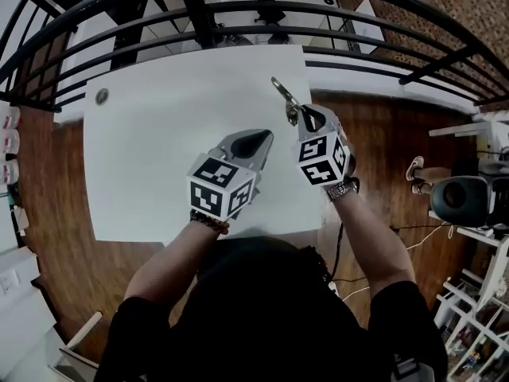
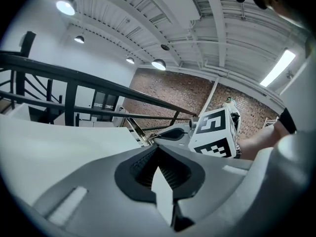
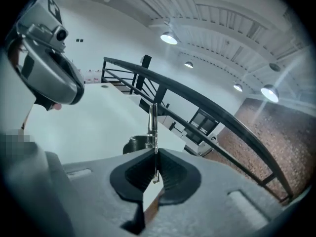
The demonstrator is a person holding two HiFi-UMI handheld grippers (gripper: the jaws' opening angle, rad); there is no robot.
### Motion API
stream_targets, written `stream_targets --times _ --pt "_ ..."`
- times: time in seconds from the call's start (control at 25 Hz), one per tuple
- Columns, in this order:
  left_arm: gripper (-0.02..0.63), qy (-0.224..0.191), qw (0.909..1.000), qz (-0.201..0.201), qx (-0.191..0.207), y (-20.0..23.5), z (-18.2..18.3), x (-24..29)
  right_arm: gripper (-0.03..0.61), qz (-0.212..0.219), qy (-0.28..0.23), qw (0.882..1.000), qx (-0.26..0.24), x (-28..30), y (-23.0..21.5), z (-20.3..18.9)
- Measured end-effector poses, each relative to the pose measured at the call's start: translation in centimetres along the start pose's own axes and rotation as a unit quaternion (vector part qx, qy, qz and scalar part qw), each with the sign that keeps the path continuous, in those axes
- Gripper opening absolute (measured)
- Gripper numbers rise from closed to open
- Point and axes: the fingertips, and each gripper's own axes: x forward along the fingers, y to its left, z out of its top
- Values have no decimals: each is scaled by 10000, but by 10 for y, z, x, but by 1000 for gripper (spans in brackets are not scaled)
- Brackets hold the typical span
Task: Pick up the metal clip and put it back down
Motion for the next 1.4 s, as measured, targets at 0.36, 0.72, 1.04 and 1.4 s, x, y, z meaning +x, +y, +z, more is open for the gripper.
stream_targets --times 0.36,0.72,1.04,1.4 --pt "17 172 9991 148 -354 52 -11 39 -6 -401 466 9840 -1674 100 -34 -5" --pt "17 434 9973 308 -498 87 -24 46 -6 -671 505 9541 -2874 167 -38 5" --pt "17 434 9969 387 -523 101 -25 40 5 -835 599 9330 -3448 178 -25 11" --pt "17 380 9972 374 -523 97 -24 39 89 -729 488 9431 -3206 175 -17 6"
